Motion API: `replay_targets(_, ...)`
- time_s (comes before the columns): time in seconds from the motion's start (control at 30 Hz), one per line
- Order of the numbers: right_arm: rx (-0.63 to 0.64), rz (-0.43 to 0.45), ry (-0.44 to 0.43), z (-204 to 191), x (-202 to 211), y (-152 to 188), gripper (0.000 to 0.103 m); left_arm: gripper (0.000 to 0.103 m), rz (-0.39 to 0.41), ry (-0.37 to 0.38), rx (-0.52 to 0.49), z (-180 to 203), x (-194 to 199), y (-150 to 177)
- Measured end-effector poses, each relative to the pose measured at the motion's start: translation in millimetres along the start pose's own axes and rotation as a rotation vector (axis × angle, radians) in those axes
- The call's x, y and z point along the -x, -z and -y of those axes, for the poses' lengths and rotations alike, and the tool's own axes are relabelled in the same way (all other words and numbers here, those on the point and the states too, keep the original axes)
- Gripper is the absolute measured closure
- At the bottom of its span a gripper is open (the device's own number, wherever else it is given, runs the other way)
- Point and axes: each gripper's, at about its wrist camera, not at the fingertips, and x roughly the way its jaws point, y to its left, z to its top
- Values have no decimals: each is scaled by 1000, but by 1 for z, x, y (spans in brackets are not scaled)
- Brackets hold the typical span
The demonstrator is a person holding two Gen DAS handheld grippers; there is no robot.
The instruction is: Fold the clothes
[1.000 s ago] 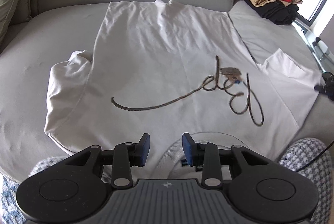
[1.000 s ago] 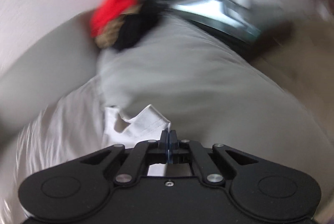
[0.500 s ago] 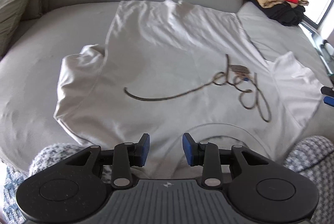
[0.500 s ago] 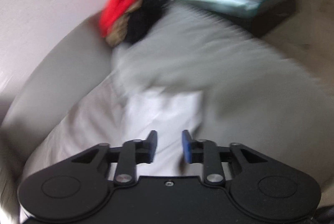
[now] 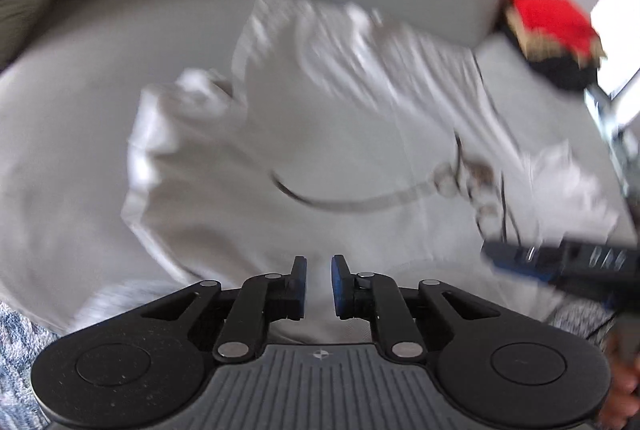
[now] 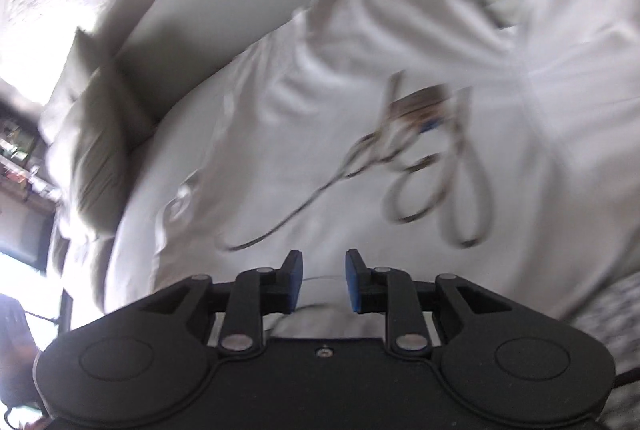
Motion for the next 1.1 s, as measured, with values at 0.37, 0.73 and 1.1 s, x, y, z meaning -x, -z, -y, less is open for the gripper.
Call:
replay_targets(0.37, 1, -85, -38, -41, -55, 14, 78, 82, 132, -64, 441, -147, -12, -13)
replay_targets(0.73, -9, -106, 0, -36, -61, 16, 79, 86, 73, 100, 561, -167, -60, -42)
replay_targets(1.1, 8, -105, 18, -39, -62, 16, 79, 83, 52, 140, 551, -168, -73, -52)
